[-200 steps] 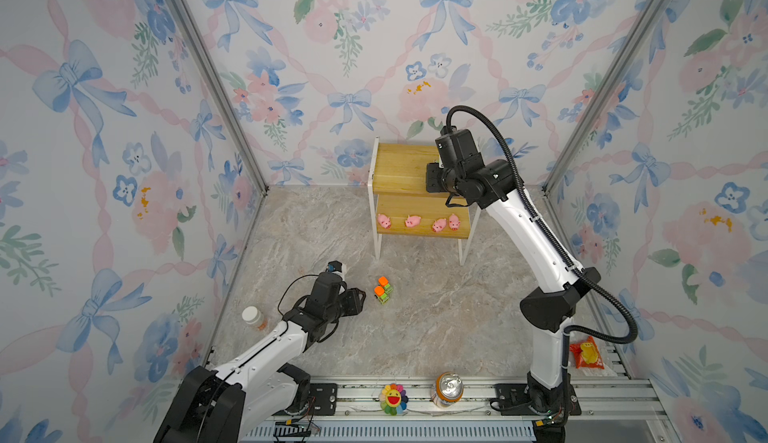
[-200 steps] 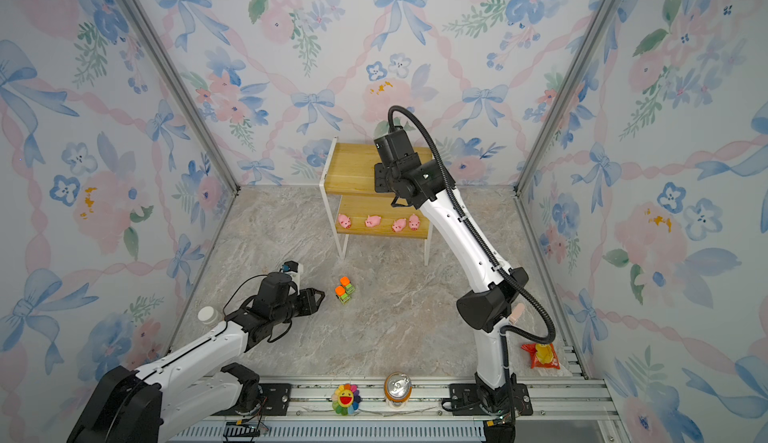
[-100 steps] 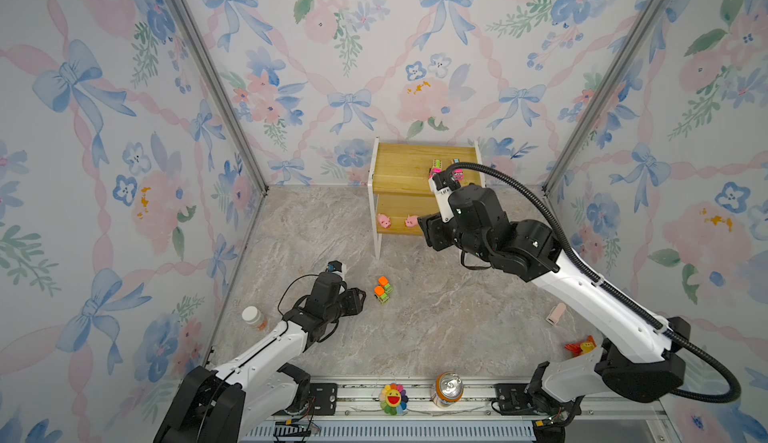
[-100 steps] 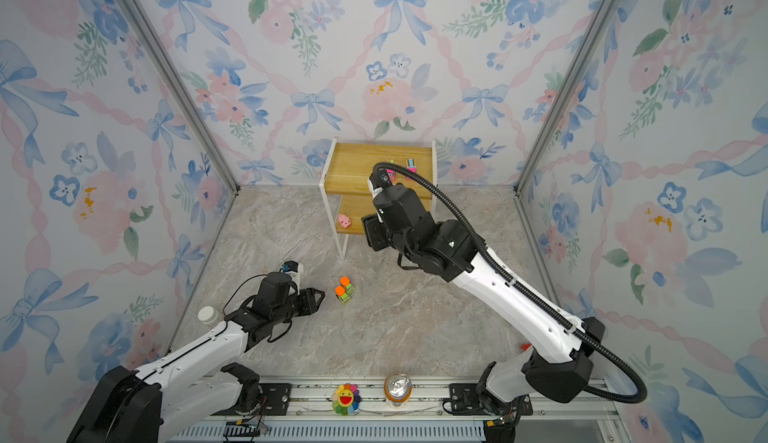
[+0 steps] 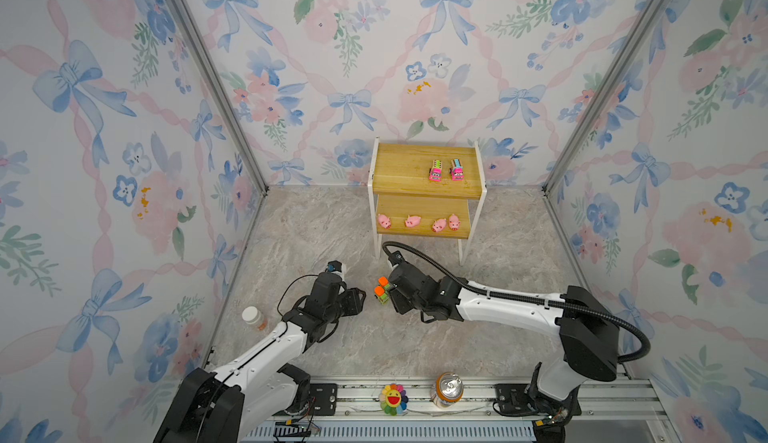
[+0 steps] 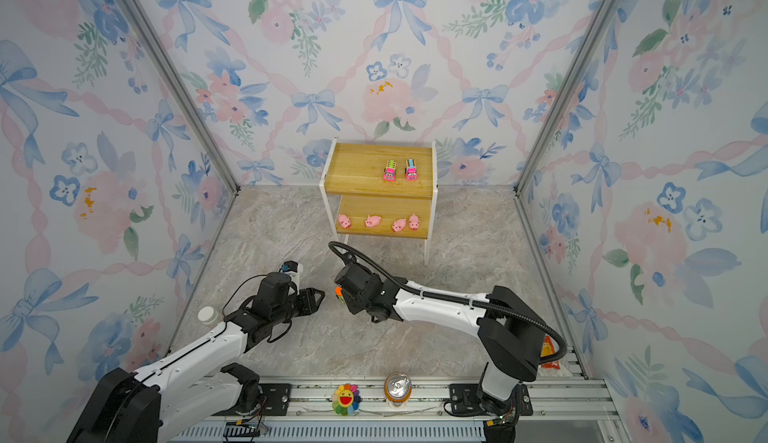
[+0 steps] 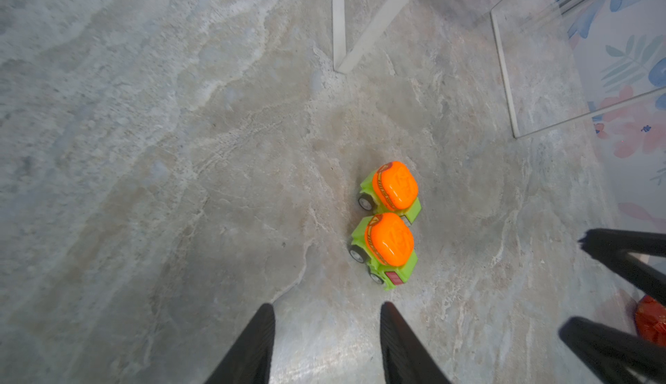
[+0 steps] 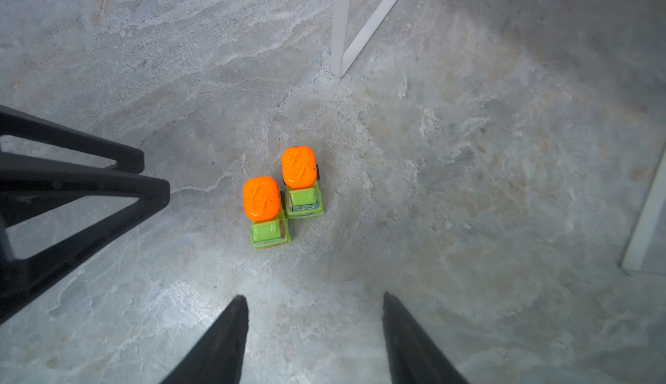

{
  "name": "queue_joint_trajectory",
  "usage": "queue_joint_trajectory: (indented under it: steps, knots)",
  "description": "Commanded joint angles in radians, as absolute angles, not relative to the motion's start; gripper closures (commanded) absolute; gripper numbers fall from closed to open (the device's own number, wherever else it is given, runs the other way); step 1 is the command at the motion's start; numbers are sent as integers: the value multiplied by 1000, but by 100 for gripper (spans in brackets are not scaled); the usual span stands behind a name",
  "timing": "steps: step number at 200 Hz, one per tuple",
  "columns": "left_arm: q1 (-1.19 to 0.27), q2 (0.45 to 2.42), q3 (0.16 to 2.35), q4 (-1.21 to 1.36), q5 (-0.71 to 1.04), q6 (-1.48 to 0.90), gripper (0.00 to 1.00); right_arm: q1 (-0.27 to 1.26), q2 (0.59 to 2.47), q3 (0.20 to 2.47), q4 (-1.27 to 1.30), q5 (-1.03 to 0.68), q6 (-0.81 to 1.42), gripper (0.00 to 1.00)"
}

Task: Place and organize the plastic toys onto the shelf
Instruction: 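Move the right gripper down to the orange-drum mixer trucks, then close the right gripper on one orange-drum mixer truck and lift it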

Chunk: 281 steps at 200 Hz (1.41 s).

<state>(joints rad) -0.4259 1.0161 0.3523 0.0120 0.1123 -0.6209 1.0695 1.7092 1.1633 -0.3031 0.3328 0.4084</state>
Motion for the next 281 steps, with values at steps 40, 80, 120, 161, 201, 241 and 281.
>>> queue_joint_trajectory:
  steps: [40,80,120,161,201,241,281]
  knots:
    - [-431,1006,342,3,109,-620,51,1025,1849,1242,-206,305,394,39]
    - [-431,1013,346,2,105,-618,51,1011,1910,1301,-244,336,356,40]
    - [-431,1012,344,3,101,-618,51,1008,1966,1341,-286,347,334,40]
    - [-431,1015,345,4,100,-619,51,1014,2011,1367,-311,348,318,41]
    - [-431,1003,338,3,98,-621,51,1014,2058,1401,-311,328,313,41]
    - [-431,988,333,3,95,-620,51,1009,2066,1403,-298,328,318,43]
    - [-431,991,332,4,99,-623,51,1009,2048,1380,-274,309,308,60]
